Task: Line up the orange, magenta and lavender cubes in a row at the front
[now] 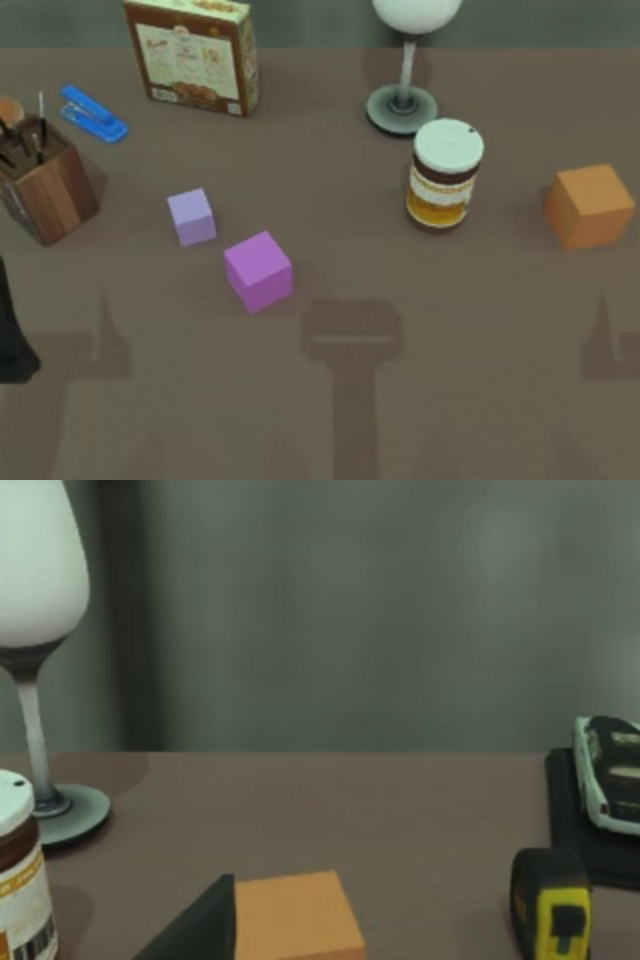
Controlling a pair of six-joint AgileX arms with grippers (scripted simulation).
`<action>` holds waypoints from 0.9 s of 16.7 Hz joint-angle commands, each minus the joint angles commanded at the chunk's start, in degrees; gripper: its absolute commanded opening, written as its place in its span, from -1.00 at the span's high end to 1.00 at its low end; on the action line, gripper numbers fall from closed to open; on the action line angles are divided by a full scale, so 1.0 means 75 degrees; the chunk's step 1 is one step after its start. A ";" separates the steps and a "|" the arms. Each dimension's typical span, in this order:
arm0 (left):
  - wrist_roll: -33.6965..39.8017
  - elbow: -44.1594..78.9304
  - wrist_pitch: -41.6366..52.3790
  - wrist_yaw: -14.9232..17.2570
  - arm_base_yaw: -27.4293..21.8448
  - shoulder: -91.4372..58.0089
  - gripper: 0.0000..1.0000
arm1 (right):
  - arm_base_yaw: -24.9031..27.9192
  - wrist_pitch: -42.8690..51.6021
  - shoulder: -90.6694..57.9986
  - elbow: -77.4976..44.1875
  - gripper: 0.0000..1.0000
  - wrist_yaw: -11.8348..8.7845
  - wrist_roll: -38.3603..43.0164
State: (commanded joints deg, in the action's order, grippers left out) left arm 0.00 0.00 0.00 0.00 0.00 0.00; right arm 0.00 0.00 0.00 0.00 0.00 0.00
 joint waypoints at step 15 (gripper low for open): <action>-0.1814 0.3806 0.3771 0.0270 -0.0761 -0.5757 -1.00 | 0.0000 0.0000 0.0000 0.0000 -1.00 0.0000 0.0000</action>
State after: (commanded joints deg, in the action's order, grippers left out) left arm -13.61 28.55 28.29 2.03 -5.71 -43.18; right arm 0.00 0.00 0.00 0.00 0.00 0.00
